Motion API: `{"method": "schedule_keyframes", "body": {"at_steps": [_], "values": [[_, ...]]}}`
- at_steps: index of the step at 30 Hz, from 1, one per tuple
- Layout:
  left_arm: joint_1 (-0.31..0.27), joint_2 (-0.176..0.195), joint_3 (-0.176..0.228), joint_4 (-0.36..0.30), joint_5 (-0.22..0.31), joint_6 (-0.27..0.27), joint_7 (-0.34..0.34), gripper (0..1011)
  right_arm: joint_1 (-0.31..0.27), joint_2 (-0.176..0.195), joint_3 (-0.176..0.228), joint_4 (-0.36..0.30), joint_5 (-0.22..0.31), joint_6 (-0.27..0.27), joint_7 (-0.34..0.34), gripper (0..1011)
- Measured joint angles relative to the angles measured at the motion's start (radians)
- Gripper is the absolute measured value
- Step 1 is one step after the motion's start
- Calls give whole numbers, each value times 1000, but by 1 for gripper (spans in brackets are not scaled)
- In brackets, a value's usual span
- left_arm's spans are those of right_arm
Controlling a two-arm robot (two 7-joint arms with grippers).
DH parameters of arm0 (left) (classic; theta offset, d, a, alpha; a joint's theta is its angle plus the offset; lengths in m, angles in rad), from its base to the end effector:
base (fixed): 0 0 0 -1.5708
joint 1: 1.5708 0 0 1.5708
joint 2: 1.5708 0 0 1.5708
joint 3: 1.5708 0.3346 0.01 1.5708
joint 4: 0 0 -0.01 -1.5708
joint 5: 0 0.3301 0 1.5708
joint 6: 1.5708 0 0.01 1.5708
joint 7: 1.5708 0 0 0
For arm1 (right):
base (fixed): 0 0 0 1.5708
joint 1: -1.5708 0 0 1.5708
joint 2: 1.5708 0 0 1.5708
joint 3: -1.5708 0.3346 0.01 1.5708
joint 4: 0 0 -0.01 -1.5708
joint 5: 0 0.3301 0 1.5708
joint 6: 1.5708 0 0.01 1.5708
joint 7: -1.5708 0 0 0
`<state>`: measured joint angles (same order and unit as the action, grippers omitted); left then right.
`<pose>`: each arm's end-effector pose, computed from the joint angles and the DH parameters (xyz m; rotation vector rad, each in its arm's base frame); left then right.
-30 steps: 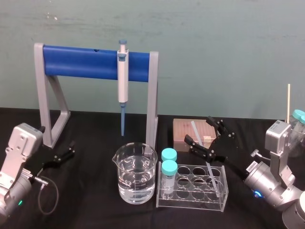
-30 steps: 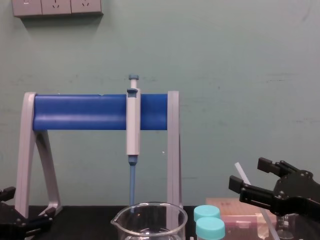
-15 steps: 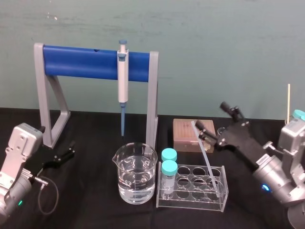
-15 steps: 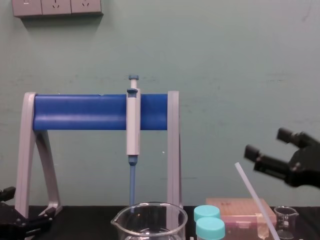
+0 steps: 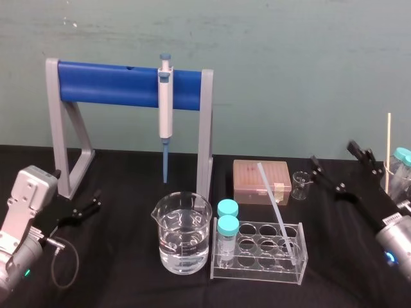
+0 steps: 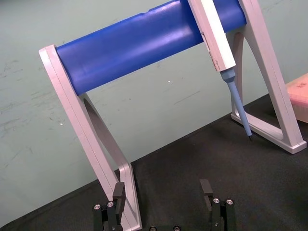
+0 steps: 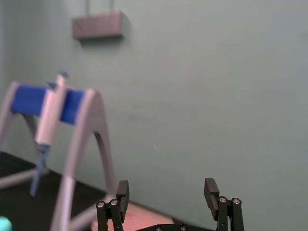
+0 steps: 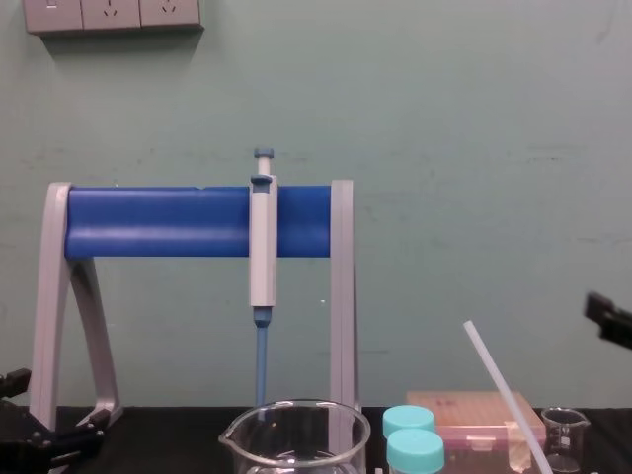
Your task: Pick up the stirring rod with one hand, then place it down.
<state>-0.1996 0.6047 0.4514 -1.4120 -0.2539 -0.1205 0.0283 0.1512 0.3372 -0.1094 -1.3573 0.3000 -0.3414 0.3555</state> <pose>0.3855 0.1024 -0.3423 0.3045 -0.2851 1.2480 0.3951 -0.1026 -0.3463 0.1155 -0.2497 -1.1670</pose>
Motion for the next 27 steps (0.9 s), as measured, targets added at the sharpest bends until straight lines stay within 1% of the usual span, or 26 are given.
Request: {"method": "schedule_keyframes", "body": {"at_steps": [1,2,5,6,7,8,12,27], "values": [[0,0,0,0,0,0,0,1000,0,0,0,0,0,0,0,1003],[0,0,0,0,0,0,0,1000,-7,2,7,0,-6,29,-12,1003],[0,0,0,0,0,0,0,1000,-15,3,18,3,-7,85,-24,1003],[0,0,0,0,0,0,0,1000,-20,3,23,6,-6,116,-29,1003],[0,0,0,0,0,0,0,1000,-21,3,25,8,-6,130,-31,1003],[0,0,0,0,0,0,0,1000,-23,4,27,10,-5,160,-35,1003],[0,0,0,0,0,0,0,1000,-23,6,27,17,-3,215,-36,1003],[0,0,0,0,0,0,0,1000,-24,6,27,15,-3,196,-36,1003]]}}
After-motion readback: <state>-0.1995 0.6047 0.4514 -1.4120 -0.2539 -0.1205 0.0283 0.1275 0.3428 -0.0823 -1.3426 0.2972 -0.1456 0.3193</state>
